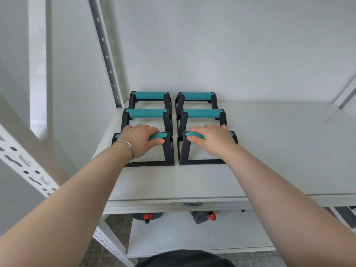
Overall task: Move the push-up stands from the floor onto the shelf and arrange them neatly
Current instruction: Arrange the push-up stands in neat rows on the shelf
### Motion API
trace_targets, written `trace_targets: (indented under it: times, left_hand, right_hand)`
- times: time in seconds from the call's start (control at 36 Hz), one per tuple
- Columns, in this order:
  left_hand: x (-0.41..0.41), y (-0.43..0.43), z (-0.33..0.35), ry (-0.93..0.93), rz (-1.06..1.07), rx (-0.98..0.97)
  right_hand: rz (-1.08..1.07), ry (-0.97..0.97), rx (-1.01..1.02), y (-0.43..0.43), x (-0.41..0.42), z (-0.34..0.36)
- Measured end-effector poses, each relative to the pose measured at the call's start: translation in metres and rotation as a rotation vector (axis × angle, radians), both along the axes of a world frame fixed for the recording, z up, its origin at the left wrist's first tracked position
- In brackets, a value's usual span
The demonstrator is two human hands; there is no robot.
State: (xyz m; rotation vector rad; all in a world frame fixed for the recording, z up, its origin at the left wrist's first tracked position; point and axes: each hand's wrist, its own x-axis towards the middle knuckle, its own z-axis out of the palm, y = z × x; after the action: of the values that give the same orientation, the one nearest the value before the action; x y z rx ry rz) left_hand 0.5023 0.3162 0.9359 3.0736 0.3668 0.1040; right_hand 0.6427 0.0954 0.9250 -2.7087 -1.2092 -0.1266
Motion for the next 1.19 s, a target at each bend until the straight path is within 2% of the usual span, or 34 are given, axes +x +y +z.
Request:
trace_targets:
  times: [0.22,1.19]
  left_hand:
    - [-0.0014,-0.0009,0.0012,0.017,-0.009,-0.012]
    - [-0.0033,-0.0013,-0.0021,-0.014,-0.008,-0.009]
  right_hand:
    - [0.031,0.048,0.019,-0.0046,0.0048,0.0004]
    - [0.025,0.021,0.003,-0.0085,-0.0029,0.0048]
